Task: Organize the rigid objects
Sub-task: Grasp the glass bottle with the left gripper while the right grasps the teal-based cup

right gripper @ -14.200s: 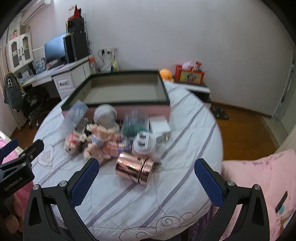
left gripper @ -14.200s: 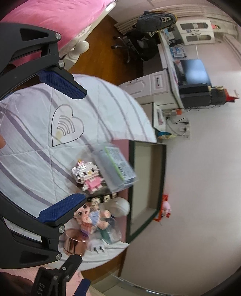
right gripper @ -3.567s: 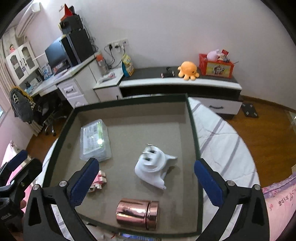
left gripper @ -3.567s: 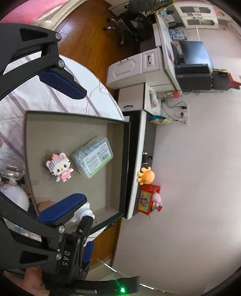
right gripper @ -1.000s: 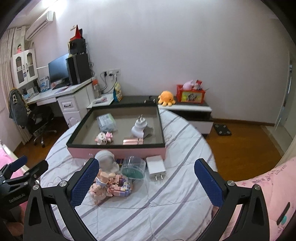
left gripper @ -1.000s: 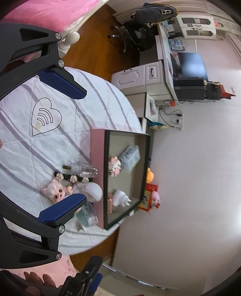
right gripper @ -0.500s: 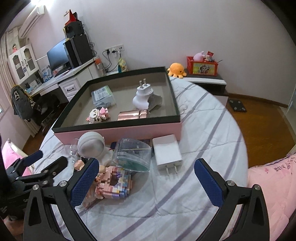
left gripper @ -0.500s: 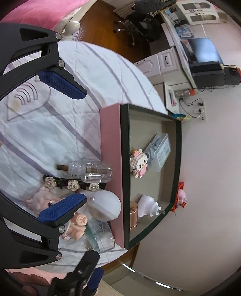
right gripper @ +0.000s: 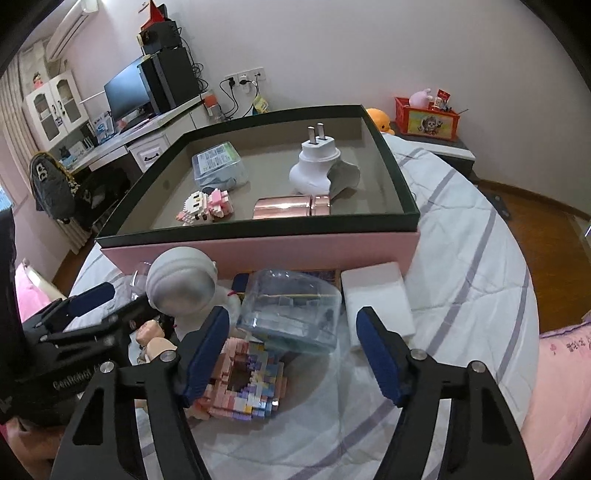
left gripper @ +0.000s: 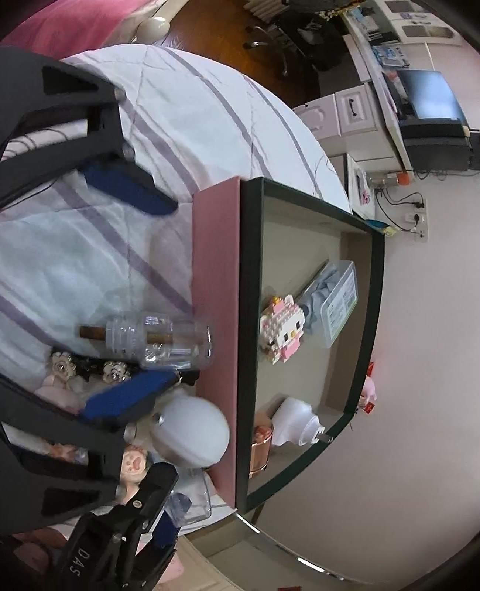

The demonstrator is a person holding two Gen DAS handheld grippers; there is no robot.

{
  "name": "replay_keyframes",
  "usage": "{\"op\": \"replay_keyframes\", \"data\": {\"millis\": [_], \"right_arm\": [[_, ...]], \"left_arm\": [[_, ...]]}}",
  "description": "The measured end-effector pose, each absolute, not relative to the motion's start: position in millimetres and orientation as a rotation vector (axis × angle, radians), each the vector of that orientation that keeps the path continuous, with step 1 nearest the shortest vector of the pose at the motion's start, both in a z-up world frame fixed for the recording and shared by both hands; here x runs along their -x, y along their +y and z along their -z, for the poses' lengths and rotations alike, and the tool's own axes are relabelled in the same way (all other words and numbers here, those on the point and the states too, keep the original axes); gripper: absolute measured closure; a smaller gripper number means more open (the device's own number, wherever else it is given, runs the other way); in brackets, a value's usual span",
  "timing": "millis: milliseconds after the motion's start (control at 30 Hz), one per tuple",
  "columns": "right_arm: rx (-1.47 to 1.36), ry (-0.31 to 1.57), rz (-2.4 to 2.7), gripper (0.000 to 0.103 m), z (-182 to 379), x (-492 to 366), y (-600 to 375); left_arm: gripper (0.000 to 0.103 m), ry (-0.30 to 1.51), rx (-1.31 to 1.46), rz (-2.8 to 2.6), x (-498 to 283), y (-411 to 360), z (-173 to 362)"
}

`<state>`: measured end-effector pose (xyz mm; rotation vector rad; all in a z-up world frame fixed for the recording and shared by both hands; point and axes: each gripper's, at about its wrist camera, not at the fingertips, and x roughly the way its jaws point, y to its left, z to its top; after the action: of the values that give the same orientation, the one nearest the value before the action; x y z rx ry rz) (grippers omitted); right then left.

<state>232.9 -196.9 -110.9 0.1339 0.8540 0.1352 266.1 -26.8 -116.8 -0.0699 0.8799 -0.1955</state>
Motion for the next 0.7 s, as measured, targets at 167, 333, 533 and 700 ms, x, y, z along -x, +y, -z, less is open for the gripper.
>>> {"op": "replay_keyframes", "data": {"millis": [167,333,533,700], "right_arm": [[-0.121,0.869,-0.142,0.044,114.2,-234.6,-192.9],[-0.112,0.874,-0.146,0.044,117.4,-239.5,-192.6],[-0.109,0.871,-0.137,0.045,121.9,-243.3,-191.4],[-0.094,0.862,-0.129,0.045,121.9,-243.4,-189.1]], "left_arm": [[0.030,0.901,0.063,0.215,-272.3,-33.6,128.3],[0.037,0.911,0.069,0.226,-278.1,-34.0,130.8],[0.067,0.912,0.077,0.226,-274.9,-26.4,130.7],[0.070,0.906,0.049,0.217,-274.6,-30.3,130.7]]}}
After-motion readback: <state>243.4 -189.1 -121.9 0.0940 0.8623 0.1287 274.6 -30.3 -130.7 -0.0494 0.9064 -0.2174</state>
